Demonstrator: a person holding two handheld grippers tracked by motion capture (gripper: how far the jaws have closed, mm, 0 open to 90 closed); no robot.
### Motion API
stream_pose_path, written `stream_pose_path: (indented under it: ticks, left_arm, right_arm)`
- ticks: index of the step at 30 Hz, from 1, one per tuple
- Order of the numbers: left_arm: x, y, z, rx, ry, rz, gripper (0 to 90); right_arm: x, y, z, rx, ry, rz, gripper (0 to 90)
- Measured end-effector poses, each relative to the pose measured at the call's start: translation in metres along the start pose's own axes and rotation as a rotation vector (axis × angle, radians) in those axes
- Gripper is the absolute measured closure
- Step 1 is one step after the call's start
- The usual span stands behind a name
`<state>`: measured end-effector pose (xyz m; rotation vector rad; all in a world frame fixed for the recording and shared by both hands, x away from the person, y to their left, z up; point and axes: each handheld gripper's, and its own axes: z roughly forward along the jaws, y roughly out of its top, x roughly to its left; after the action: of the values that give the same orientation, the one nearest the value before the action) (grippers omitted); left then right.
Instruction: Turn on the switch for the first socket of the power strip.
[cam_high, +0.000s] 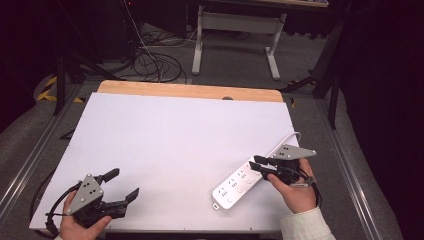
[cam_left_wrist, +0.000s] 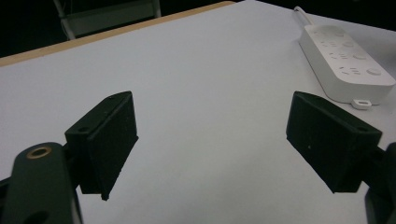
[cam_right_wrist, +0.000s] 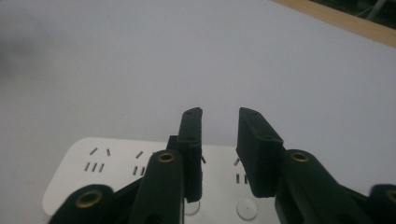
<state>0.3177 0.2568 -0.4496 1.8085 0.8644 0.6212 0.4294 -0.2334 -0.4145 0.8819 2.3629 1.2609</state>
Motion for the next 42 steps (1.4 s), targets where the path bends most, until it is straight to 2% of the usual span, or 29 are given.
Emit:
stream_pose_path:
  ticks: [3, 6, 8, 9, 14, 19, 21, 23, 29, 42]
  left_arm:
    - [0.0, 0.0, 0.0, 0.0, 0.001, 0.002, 17.0]
    - [0.0, 0.0, 0.0, -0.001, 0.002, -0.002, 17.0]
    - [0.001, 0.0, 0.0, 0.002, 0.004, 0.013, 17.0]
    - [0.0, 0.0, 0.0, 0.0, 0.002, 0.002, 17.0]
    - [0.0, 0.0, 0.0, 0.001, 0.002, 0.001, 17.0]
    - [0.0, 0.0, 0.0, 0.001, 0.002, -0.002, 17.0]
    - [0.001, 0.0, 0.0, 0.003, 0.006, 0.009, 17.0]
    - [0.0, 0.0, 0.0, 0.001, 0.002, -0.003, 17.0]
    - [0.0, 0.0, 0.0, 0.001, 0.004, 0.0, 17.0]
    - [0.0, 0.0, 0.0, 0.004, 0.005, 0.0, 17.0]
  right_arm:
    - [-0.004, 0.0, 0.0, 0.045, -0.007, 0.016, 79.9]
    - [-0.006, -0.001, 0.001, 0.051, -0.022, 0.015, 83.8]
    - [-0.008, 0.0, 0.001, 0.057, -0.027, 0.014, 88.5]
    - [-0.009, 0.0, 0.001, 0.065, -0.032, 0.011, 90.0]
    - [-0.011, -0.001, 0.005, 0.129, -0.047, 0.0, 90.0]
    - [-0.012, -0.002, 0.008, 0.165, -0.064, -0.012, 90.0]
    - [-0.012, -0.003, 0.009, 0.173, -0.065, -0.008, 90.0]
    - [-0.012, -0.003, 0.011, 0.191, -0.065, -0.007, 90.0]
    - [-0.012, -0.007, 0.018, 0.251, -0.075, -0.015, 90.0]
    - [-0.014, -0.011, 0.024, 0.321, -0.064, -0.006, 90.0]
